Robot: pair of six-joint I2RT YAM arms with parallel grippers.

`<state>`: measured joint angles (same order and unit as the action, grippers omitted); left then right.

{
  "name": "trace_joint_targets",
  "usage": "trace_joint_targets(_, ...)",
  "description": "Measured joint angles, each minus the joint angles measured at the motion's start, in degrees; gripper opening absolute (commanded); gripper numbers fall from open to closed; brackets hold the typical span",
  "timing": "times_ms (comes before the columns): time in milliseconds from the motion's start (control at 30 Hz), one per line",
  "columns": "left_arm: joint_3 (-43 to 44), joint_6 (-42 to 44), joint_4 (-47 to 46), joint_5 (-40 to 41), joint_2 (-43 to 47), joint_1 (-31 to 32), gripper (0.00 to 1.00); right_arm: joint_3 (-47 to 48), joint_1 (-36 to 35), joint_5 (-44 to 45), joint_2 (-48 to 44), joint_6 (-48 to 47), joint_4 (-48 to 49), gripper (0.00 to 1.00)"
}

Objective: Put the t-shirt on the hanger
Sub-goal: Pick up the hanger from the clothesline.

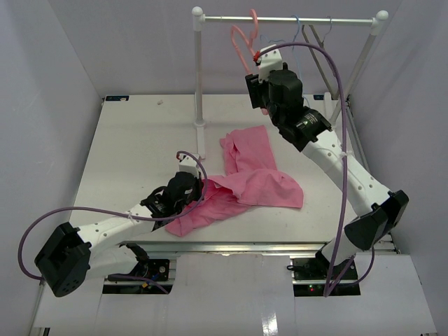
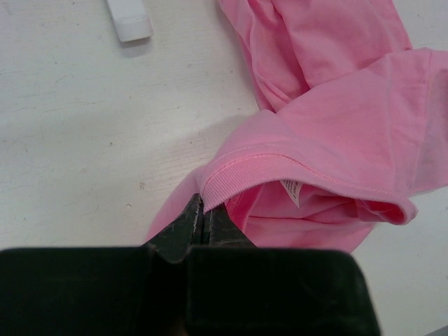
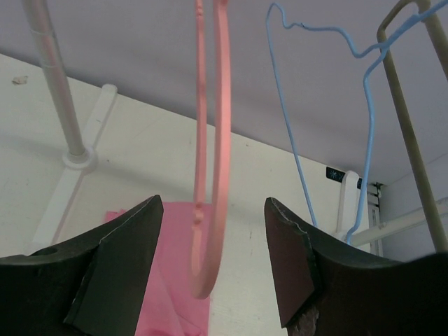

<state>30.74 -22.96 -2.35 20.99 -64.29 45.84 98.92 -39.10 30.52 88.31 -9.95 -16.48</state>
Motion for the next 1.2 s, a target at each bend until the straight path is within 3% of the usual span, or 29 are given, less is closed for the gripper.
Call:
trace_joint_targets(267, 0.00, -0.02, 0.17, -0.09, 0.79, 0.00, 0.00, 4.49, 7.05, -6.75, 6.37, 0.23, -4.26, 0.64)
trace_joint_targets(900, 0.00, -0.44, 0.22, -0.24, -0.10, 0.00, 0.00, 8.60, 7.27, -14.98, 9.56, 2.95, -7.66, 0.42)
trace_joint_targets(1100, 0.00, -0.44, 0.36, -0.24, -0.14, 0.00, 0.00, 8.60, 7.27, -16.47, 9.62, 4.03, -7.86, 0.24)
trace_joint_targets(1200, 0.00, -0.44, 0.39, -0.24, -0.14, 0.00, 0.00, 8.60, 7.27, -16.82, 9.65, 4.72, -7.84, 0.09)
